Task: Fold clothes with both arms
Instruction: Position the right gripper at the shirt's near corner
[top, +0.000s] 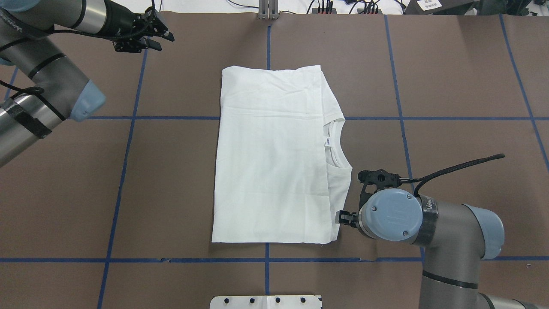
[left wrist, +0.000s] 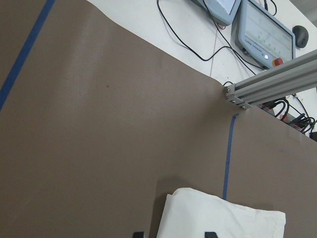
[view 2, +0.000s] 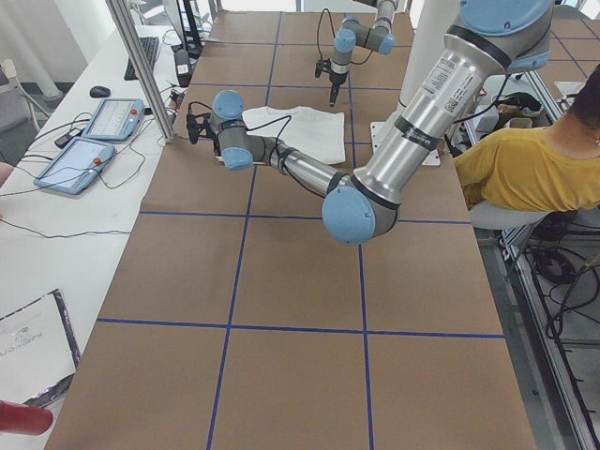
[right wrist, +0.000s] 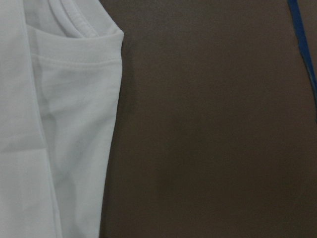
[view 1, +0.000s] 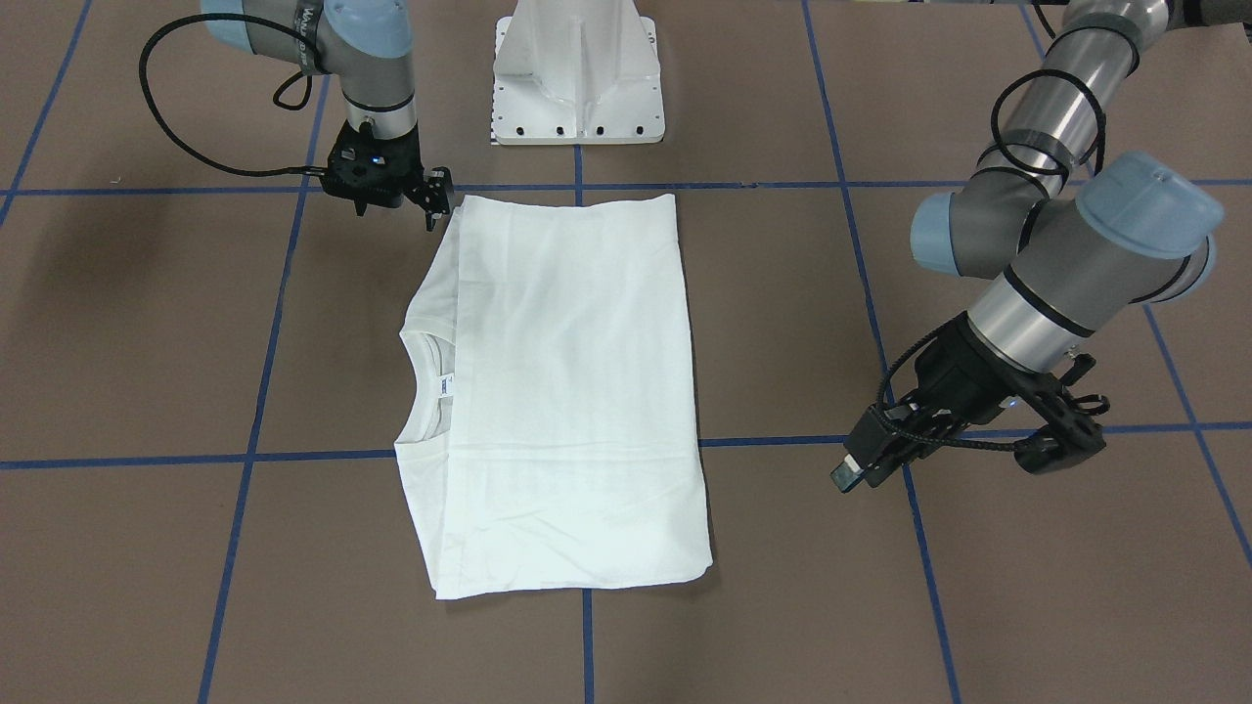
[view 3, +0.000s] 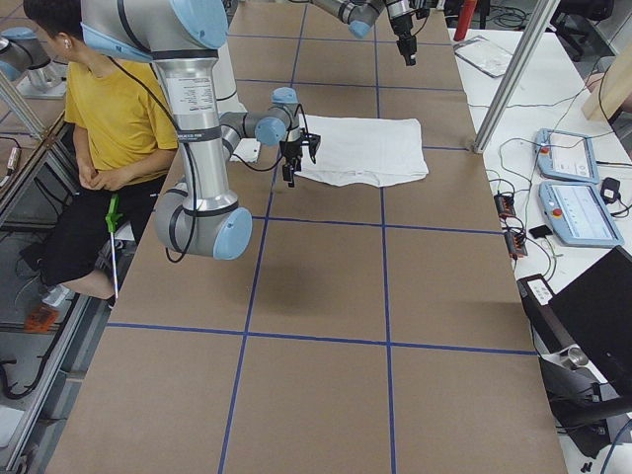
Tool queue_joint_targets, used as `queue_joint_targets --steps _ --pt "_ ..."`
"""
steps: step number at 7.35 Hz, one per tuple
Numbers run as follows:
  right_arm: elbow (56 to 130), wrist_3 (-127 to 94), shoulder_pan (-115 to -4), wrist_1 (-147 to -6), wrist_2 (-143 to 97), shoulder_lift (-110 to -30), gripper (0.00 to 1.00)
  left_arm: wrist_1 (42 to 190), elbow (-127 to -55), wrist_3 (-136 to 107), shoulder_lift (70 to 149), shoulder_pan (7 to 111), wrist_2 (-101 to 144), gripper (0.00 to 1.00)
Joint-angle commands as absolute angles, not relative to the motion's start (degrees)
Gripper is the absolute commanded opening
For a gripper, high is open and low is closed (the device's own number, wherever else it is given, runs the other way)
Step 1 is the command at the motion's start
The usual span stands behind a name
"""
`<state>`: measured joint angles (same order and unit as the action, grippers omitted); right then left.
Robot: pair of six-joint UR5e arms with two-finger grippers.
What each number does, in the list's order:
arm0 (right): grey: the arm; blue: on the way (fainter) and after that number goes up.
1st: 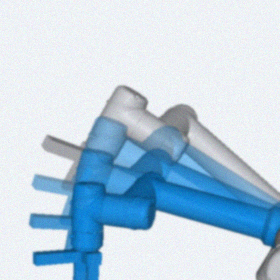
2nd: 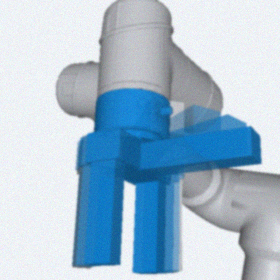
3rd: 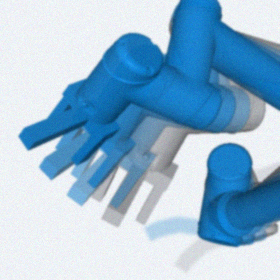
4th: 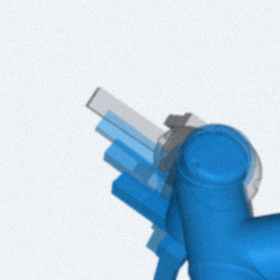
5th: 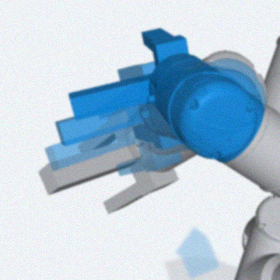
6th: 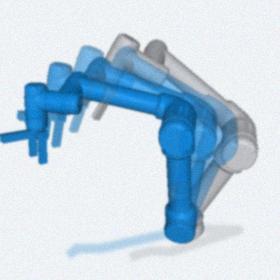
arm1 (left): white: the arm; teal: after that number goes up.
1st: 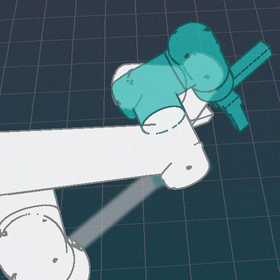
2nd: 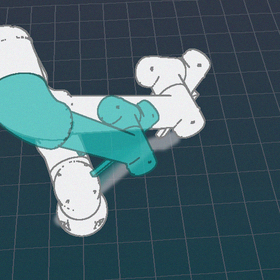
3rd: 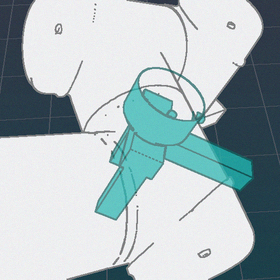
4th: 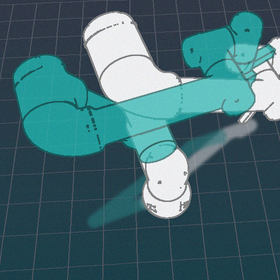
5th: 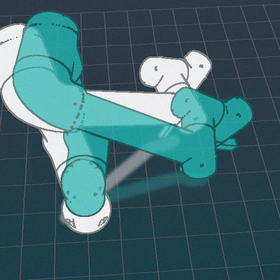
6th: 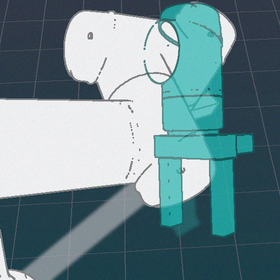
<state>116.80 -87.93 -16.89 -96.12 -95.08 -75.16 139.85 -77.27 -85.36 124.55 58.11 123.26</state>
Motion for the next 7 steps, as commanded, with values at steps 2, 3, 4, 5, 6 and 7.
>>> queue_joint_targets --steps 2,3,4,5,6,7 --pt "116.8 -107.3 -16.3 -95.6 -94.9 -70.6 1.0 139.5 -77.7 -85.4 124.5 58.3 123.5 0.51" --pt "116.6 -116.5 -16.0 -95.4 -94.4 -69.5 1.0 139.4 -77.6 -85.4 124.5 58.3 123.4 0.51" --pt "115.3 -125.8 -15.3 -90.6 -93.4 -70.0 1.0 139.4 -77.7 -85.4 124.5 58.3 123.4 0.51" --pt "113.9 -131.6 -14.2 -85.4 -90.1 -70.6 1.0 139.5 -77.6 -85.3 124.5 58.3 123.4 0.51" --pt "113.4 -136.7 -13.5 -85.1 -89.3 -70.3 1.0 139.4 -77.6 -85.3 124.4 58.3 123.2 0.51" --pt "112.8 -140.5 -12.6 -85.1 -88.9 -70.3 1.0 139.4 -77.7 -85.4 124.5 58.3 123.2 0.51"
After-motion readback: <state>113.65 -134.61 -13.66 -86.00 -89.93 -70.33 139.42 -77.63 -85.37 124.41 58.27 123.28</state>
